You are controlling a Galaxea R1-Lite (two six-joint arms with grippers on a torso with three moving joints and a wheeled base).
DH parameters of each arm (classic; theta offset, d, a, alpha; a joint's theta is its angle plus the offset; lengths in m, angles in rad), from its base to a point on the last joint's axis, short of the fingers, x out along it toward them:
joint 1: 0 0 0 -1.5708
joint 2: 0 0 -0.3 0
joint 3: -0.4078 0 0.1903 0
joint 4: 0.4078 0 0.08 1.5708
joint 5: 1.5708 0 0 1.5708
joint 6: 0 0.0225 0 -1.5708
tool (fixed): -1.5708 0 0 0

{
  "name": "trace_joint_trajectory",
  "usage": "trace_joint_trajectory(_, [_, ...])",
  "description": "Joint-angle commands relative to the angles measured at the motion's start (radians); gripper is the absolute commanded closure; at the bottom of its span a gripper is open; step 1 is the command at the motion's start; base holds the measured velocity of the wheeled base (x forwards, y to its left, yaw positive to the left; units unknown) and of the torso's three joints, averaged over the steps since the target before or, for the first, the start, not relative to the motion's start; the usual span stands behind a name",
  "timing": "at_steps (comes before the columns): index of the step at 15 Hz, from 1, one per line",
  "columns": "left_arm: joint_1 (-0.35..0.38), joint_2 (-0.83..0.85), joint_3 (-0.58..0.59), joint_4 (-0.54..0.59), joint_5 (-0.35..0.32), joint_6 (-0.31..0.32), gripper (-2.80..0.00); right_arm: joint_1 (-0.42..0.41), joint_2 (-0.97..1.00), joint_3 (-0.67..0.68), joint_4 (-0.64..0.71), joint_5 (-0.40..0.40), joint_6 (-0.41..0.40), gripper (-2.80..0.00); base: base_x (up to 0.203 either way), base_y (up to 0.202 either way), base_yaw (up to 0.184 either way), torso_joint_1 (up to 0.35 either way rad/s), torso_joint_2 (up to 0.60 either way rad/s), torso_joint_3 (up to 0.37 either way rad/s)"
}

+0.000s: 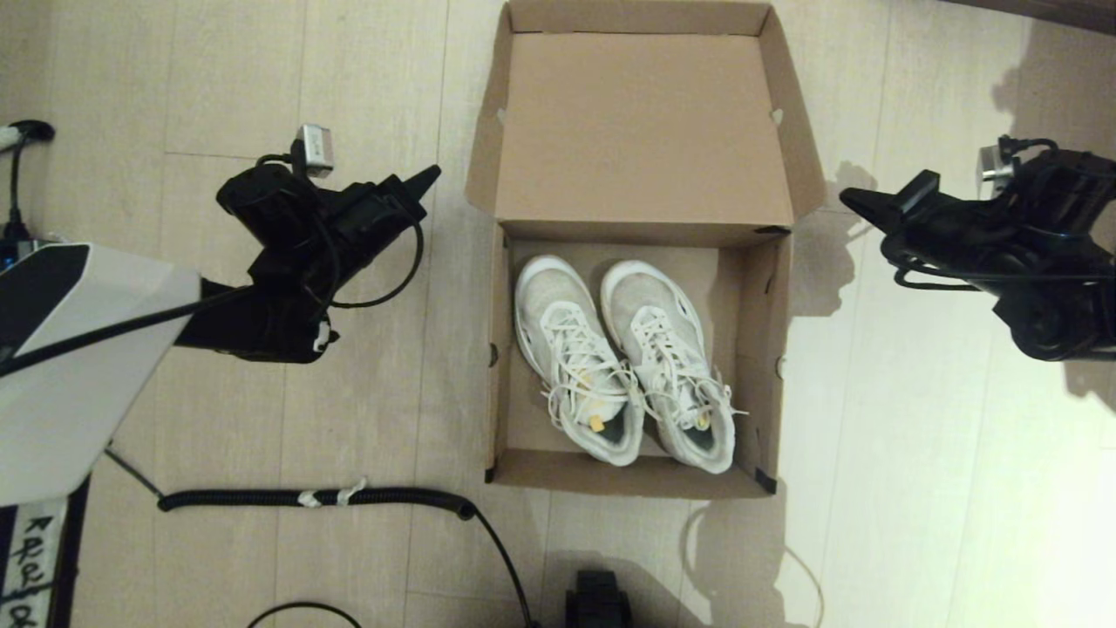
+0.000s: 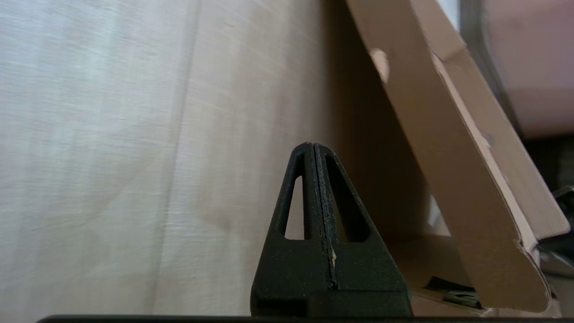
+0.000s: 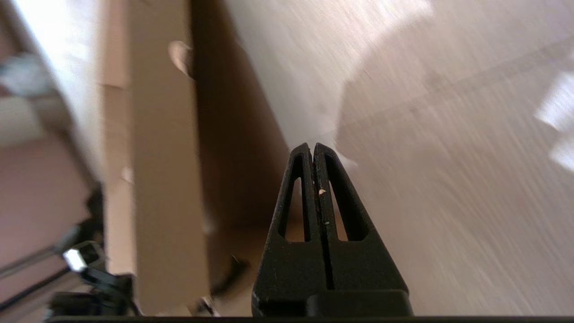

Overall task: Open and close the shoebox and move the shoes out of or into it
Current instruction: Close the shoe box

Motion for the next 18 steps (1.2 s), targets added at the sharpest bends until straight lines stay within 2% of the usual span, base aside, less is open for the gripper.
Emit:
trace_joint_trajectory(1, [-0.026,0.041,-0.037,-0.005,-0.008,-0.002,0.0,0.002,0.036,-0.012,-0.069,0.003,0.027,0.0,0.0,0.0,0.0,0.0,0.0,0.0])
trace_joint_trajectory(3, [-0.049,0.059,-0.078,-0.006,-0.007,-0.002,0.0,0.011,0.069,-0.014,-0.182,0.003,0.102,0.0,0.0,0.0,0.0,0.0,0.0,0.0])
trace_joint_trajectory(4, [-0.056,0.065,-0.091,-0.005,-0.005,-0.002,0.0,0.014,0.081,-0.013,-0.213,0.002,0.115,0.0,0.0,0.0,0.0,0.0,0.0,0.0])
trace_joint_trajectory(9, [-0.071,0.088,-0.135,-0.009,-0.009,-0.002,0.0,0.069,0.097,-0.016,-0.219,0.009,0.125,0.0,0.0,0.0,0.0,0.0,0.0,0.0])
trace_joint_trajectory(10, [-0.077,0.094,-0.153,-0.009,-0.01,-0.004,0.0,0.078,0.1,-0.032,-0.221,0.009,0.15,0.0,0.0,0.0,0.0,0.0,0.0,0.0])
trace_joint_trajectory(11, [-0.08,0.095,-0.172,-0.006,-0.009,-0.011,0.0,0.079,0.101,-0.039,-0.221,0.009,0.187,0.0,0.0,0.0,0.0,0.0,0.0,0.0])
trace_joint_trajectory(14, [-0.085,0.105,-0.231,-0.004,-0.008,-0.114,0.0,0.079,0.116,-0.115,-0.222,0.01,0.308,0.0,0.0,0.0,0.0,0.0,0.0,0.0])
trace_joint_trajectory(18, [-0.092,0.152,-0.27,-0.003,-0.01,-0.128,0.0,0.092,0.168,-0.153,-0.221,0.01,0.34,0.0,0.0,0.0,0.0,0.0,0.0,0.0])
